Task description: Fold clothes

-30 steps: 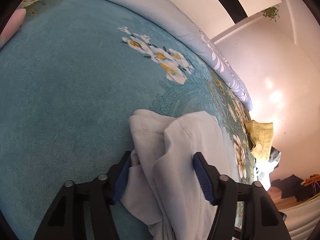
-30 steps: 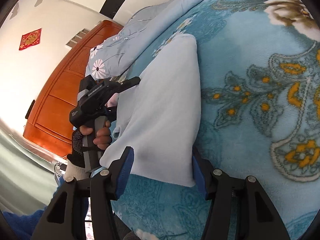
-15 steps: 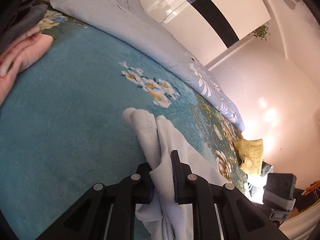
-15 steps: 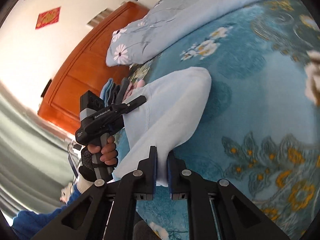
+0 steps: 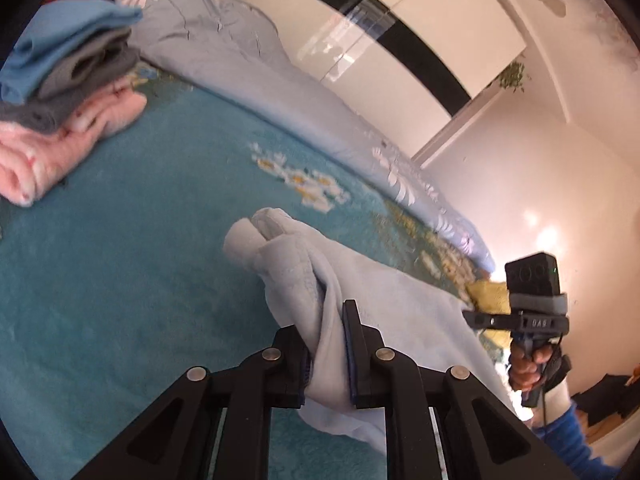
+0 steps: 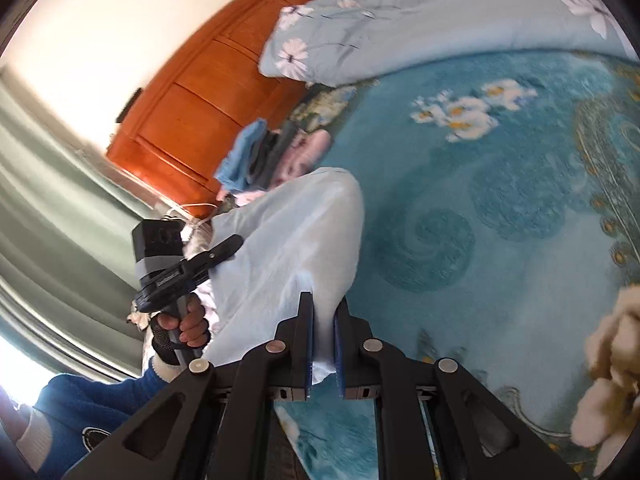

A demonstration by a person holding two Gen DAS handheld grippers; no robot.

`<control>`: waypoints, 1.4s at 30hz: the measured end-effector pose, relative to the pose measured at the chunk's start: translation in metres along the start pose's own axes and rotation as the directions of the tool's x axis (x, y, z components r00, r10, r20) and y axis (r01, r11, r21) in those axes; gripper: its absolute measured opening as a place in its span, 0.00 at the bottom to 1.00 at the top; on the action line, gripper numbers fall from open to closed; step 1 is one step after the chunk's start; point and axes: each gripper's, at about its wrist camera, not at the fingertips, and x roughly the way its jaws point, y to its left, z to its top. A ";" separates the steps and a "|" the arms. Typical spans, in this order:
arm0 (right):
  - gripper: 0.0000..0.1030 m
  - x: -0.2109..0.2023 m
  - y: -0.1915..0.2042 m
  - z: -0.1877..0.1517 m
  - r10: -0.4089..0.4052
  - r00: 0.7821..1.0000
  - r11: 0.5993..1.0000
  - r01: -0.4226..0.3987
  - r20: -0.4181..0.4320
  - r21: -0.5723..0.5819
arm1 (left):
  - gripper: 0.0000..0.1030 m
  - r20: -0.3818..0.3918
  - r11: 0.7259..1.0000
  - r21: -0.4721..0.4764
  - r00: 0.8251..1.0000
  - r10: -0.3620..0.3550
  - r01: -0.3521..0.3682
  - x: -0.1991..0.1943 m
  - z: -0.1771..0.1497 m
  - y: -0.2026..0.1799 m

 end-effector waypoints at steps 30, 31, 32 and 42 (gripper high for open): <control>0.36 0.016 -0.026 -0.150 -0.255 0.896 0.796 -0.019 0.363 0.605 | 0.65 -0.308 0.999 0.041 0.950 0.042 -0.031 0.059 0.024 0.028; 0.36 0.020 -0.022 -0.152 -0.277 0.884 0.779 -0.023 0.377 0.627 | 0.65 -0.309 0.999 0.046 0.950 0.042 -0.029 0.063 0.022 0.026; 0.36 0.024 -0.019 -0.153 -0.292 0.872 0.770 -0.029 0.393 0.637 | 0.65 -0.305 0.998 0.055 0.951 0.042 -0.026 0.065 0.021 0.024; 0.10 0.043 -0.007 -0.151 -0.206 0.848 0.788 -0.151 0.487 0.597 | 0.18 -0.231 0.991 -0.076 0.965 -0.127 0.112 0.052 0.016 0.041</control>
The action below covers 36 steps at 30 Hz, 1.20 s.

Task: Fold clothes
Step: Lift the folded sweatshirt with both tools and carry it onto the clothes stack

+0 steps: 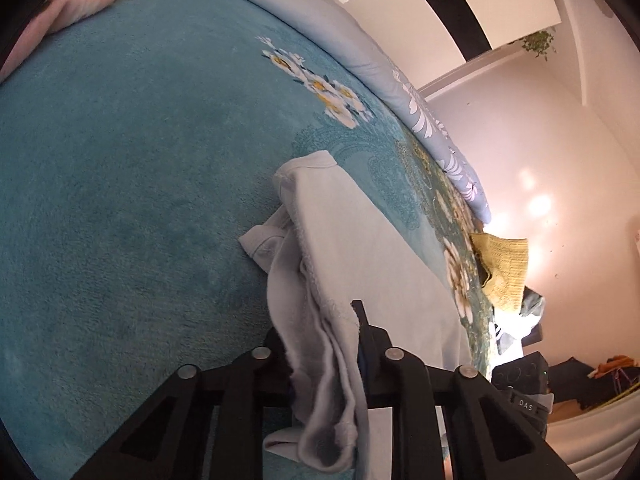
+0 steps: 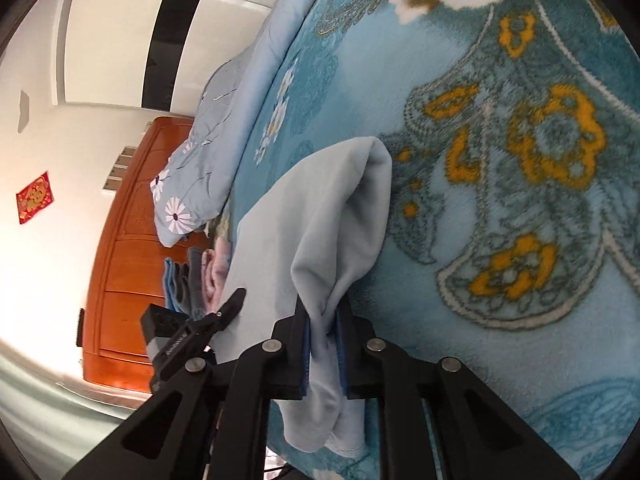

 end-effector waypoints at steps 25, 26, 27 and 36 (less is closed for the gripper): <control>0.08 0.204 0.449 -0.016 0.231 0.901 0.632 -0.427 -0.368 -0.647 | 0.15 0.606 0.980 0.116 0.793 0.062 -0.165 -0.405 0.180 0.054; 0.08 0.221 0.455 -0.020 0.237 0.898 0.617 -0.434 -0.371 -0.656 | 0.15 0.607 0.978 0.099 0.790 0.088 -0.185 -0.411 0.187 0.067; 0.08 0.239 0.458 -0.026 0.237 0.893 0.600 -0.444 -0.382 -0.666 | 0.15 0.608 0.977 0.085 0.787 0.104 -0.194 -0.412 0.191 0.082; 0.09 0.364 0.376 -0.052 0.078 0.903 0.708 -0.349 -0.423 -0.614 | 0.16 0.501 0.976 -0.140 0.837 0.218 -0.169 -0.357 0.195 0.229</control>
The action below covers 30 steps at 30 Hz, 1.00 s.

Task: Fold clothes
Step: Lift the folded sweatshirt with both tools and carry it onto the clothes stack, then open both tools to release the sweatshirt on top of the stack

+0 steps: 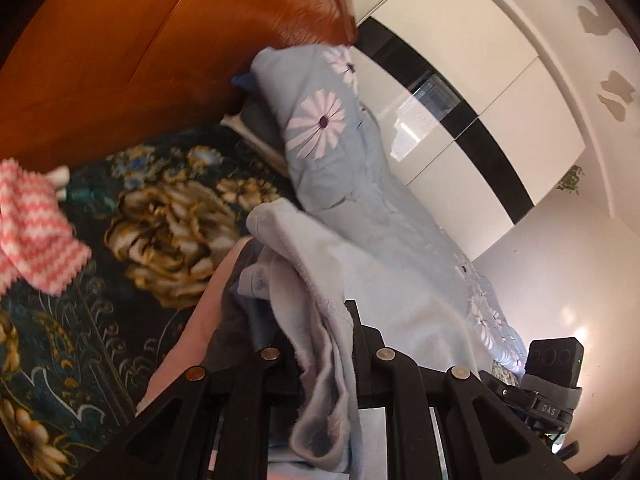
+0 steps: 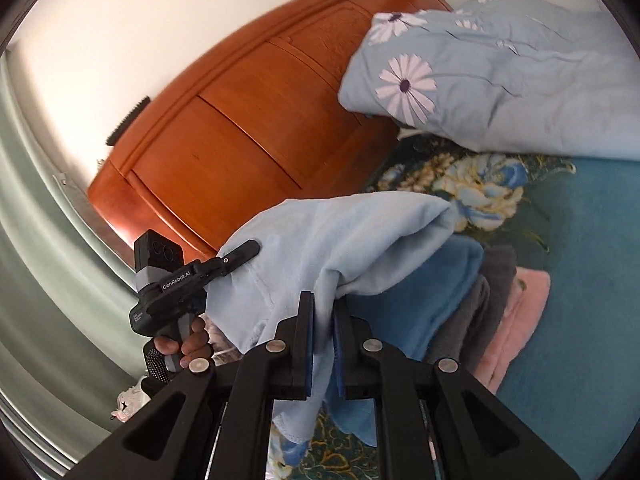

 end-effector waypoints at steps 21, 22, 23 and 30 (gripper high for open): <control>0.13 -0.013 -0.014 -0.010 -0.117 0.991 0.993 0.115 -0.064 -0.038 | 0.50 0.043 0.996 0.033 0.995 0.086 -0.087 -0.059 -0.003 -0.009; 0.14 -0.021 -0.010 -0.008 -0.140 0.989 0.988 0.136 -0.052 -0.070 | 0.51 0.066 0.994 0.038 0.993 0.100 -0.102 -0.068 0.001 -0.011; 0.14 -0.030 -0.005 -0.005 -0.159 0.987 0.983 0.156 -0.034 -0.096 | 0.53 0.087 0.993 0.047 0.991 0.107 -0.111 -0.075 0.004 -0.015; 0.26 -0.020 0.038 0.029 -0.200 0.980 0.951 0.197 0.013 -0.237 | 0.58 0.050 0.978 0.150 0.989 0.140 -0.146 -0.040 0.003 -0.057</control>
